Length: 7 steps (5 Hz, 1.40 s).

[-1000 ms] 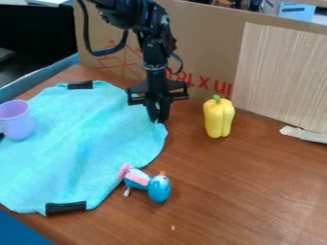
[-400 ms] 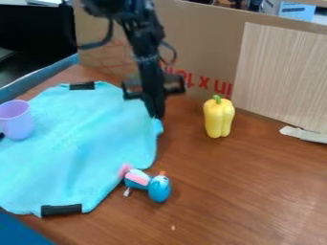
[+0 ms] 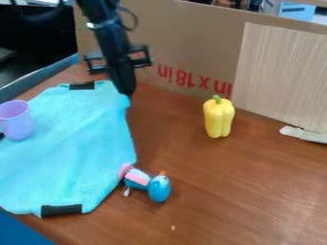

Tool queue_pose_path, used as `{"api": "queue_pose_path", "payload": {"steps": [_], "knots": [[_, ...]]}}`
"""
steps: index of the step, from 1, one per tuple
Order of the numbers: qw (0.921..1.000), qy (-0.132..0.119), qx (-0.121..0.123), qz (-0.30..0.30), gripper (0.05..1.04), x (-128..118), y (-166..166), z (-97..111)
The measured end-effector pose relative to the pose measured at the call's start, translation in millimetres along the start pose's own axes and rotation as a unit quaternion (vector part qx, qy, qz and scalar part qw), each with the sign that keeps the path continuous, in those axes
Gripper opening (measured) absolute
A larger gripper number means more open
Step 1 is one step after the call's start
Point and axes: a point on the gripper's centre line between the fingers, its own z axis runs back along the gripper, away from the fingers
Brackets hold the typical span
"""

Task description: Fold the cloth from top right to left

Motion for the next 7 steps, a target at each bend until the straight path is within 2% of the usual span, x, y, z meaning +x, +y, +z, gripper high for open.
{"api": "queue_pose_path", "payload": {"steps": [1,3,4,5,6,7], "knots": [[0.9999,0.014,0.0,0.001,0.055,-2.6,21.9,15.7],[0.9995,0.025,-0.002,-0.02,0.055,-11.6,62.1,35.8],[0.9994,0.013,0.003,-0.03,0.055,-15.9,80.9,58.2],[0.9993,0.013,0.011,-0.034,0.055,-22.6,103.7,67.7],[0.9991,0.0,0.023,-0.035,0.055,-22.5,121.4,82.2],[0.9984,0.002,0.043,-0.035,0.055,-25.0,135.7,90.1]]}}
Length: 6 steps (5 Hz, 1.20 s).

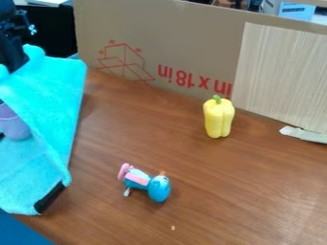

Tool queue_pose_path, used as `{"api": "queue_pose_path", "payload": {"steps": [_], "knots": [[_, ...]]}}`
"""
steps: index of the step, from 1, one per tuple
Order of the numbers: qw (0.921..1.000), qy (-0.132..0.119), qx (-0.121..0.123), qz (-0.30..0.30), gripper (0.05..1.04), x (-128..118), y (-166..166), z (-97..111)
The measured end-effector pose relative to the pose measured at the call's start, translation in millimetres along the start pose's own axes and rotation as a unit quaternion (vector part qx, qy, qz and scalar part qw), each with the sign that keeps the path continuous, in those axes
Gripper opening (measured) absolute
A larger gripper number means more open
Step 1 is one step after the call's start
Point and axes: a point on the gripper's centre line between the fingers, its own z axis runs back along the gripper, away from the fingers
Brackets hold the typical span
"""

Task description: Fold the cloth from top right to left

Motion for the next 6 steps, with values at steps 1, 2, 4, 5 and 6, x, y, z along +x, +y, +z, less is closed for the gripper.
{"api": "queue_pose_path", "payload": {"steps": [1,2,4,5,6], "knots": [[0.9996,-0.01,0.026,-0.008,0.055,1.7,12.6,0.5],[0.9979,-0.015,0.063,-0.007,0.055,4.8,30.4,-7.1],[0.994,0.003,0.109,-0.015,0.055,3.5,53.7,-34.3],[0.9921,0.002,0.125,-0.01,0.055,-1.2,67.2,-37.4],[0.9898,-0.002,0.142,-0.012,0.076,-5.2,79.2,-37.2]]}}
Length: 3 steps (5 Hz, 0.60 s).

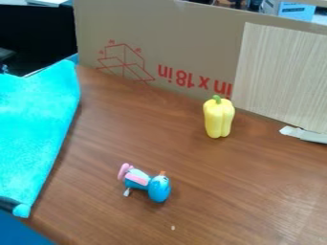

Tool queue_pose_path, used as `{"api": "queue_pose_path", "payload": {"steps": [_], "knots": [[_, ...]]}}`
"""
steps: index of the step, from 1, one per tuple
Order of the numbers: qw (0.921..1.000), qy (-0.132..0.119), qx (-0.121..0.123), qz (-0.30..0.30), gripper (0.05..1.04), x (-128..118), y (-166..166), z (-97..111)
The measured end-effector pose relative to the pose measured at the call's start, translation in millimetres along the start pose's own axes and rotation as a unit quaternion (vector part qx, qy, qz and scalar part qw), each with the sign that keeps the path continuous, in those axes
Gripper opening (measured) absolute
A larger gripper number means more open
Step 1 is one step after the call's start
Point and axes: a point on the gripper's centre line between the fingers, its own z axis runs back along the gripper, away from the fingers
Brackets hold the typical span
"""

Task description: Fold the cloth from top right to left

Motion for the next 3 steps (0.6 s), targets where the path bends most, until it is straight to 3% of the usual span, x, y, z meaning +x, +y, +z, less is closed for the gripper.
{"api": "queue_pose_path", "payload": {"steps": [1,2,3], "knots": [[1.0,0.004,0.003,-0.005,0.23,-4.7,3.5,-4.2],[0.9995,0.006,-0.028,-0.015,0.492,-6.3,-8.1,2.4],[0.9992,-0.003,-0.029,-0.026,0.792,-2.9,-16.6,18.6]]}}
